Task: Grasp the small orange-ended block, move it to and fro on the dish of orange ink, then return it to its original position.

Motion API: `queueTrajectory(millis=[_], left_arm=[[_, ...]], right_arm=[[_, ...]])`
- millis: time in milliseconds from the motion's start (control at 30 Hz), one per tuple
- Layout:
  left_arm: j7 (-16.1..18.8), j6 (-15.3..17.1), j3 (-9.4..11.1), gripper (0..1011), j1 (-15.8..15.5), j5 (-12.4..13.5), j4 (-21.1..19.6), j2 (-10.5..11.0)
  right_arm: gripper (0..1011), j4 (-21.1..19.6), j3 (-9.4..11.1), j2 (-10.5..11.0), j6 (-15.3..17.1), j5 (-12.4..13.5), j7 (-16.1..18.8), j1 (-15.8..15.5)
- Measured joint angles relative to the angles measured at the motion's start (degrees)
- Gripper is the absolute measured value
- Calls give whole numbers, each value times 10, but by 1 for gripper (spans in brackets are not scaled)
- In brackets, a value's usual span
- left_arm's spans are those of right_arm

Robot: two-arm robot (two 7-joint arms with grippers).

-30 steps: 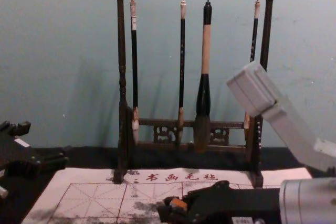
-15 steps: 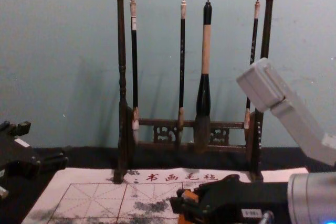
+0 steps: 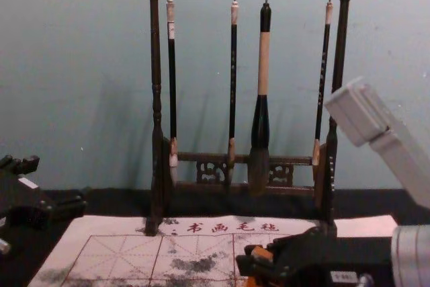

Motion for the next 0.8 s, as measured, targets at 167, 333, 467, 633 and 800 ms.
queueTrajectory(millis=[167, 333, 467, 633, 800], left_arm=[[0, 0, 0, 1001, 0, 0, 0, 0], [0, 0, 0, 1001, 0, 0, 0, 0], [0, 0, 0, 1001, 0, 0, 0, 0], [0, 0, 0, 1001, 0, 0, 0, 0], [0, 0, 0, 1001, 0, 0, 0, 0]], right_arm=[[134, -12, 5, 7, 2, 6, 1, -8], [134, -21, 6, 12, 4, 10, 5, -15], [134, -24, 3, 16, 4, 11, 7, -18], [134, -27, -1, 16, 5, 13, 10, -19], [134, -29, -6, 14, 6, 14, 12, -20]])
